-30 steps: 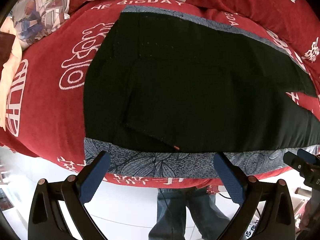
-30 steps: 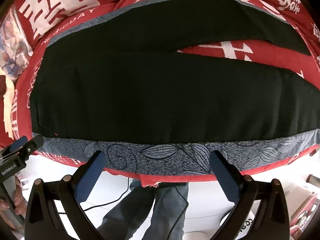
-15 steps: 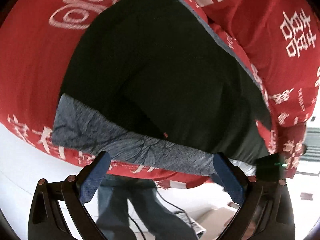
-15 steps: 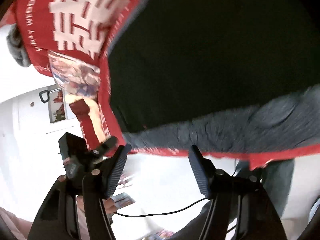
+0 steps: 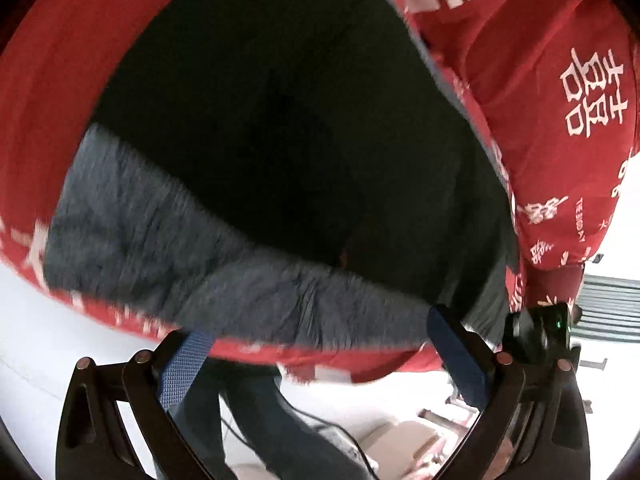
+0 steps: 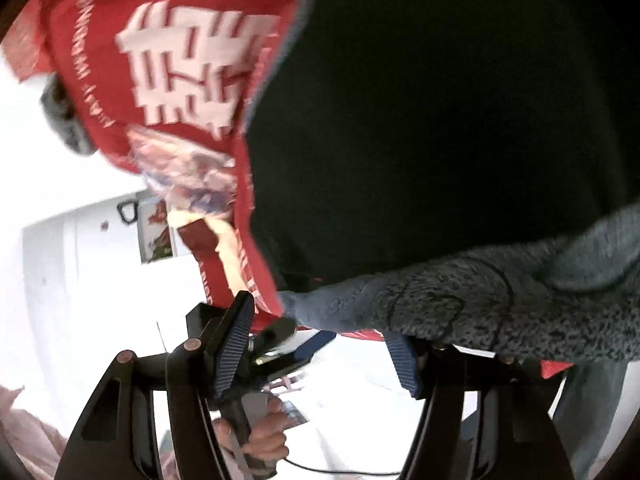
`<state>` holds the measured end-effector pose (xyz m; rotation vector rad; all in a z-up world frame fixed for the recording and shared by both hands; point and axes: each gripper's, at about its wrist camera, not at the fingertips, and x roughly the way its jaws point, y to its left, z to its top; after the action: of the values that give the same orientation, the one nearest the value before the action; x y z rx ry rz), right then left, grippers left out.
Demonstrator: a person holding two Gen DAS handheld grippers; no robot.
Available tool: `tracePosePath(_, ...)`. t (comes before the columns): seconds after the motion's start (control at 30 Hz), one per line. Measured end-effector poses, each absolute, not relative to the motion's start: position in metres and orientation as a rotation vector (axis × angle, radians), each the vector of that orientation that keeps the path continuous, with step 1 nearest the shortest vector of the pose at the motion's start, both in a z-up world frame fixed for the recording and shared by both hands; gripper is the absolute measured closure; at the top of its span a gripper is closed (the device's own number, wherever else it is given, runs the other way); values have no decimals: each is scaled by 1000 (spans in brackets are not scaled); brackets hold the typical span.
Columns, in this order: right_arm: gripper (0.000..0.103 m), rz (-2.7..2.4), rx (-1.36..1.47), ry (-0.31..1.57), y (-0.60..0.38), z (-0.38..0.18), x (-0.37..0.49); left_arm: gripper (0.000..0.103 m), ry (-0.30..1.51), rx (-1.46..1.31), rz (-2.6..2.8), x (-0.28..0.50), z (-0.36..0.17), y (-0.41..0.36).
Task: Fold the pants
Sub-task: 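Grasp the waistband with the left gripper while the right gripper grasps its other end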
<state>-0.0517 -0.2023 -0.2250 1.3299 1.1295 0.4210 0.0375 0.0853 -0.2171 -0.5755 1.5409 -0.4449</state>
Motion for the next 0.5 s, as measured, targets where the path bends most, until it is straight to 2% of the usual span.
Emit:
tracePosePath(0.07,35,421,1325,1145,-207,-225,-53,13,1539,-548,-432,44,-217,80)
tracePosePath(0.1,35,404,1321,1156,-210,-228,-54,16,1546,-536,-413,46,-218,79)
tracePosePath(0.17,35,347,1328,1166,-220,-237,-65,33,1554,-542,-376,48,-221,85)
tracePosePath(0.2,35,319,1344,1165,-225,-242,-68,37,1557,-544,-356,47,-222,90)
tracePosePath(0.27,35,257,1407,1150,-236,-251,-81,64,1564,-517,-340,46,-221,96)
tracePosePath(0.3,35,222,1446,1146,-243,-258,-90,70,1572,-489,-329,46,-221,99)
tracePosePath(0.37,51,168,1570,1126,-250,-272,-100,79,1582,-493,-335,47,-222,103)
tracePosePath(0.43,97,105,1717,1094,-255,-283,-112,80,1584,-472,-351,48,-218,101)
tracePosePath(0.5,97,87,1657,1098,-259,-267,-112,80,1579,-439,-363,53,-211,93)
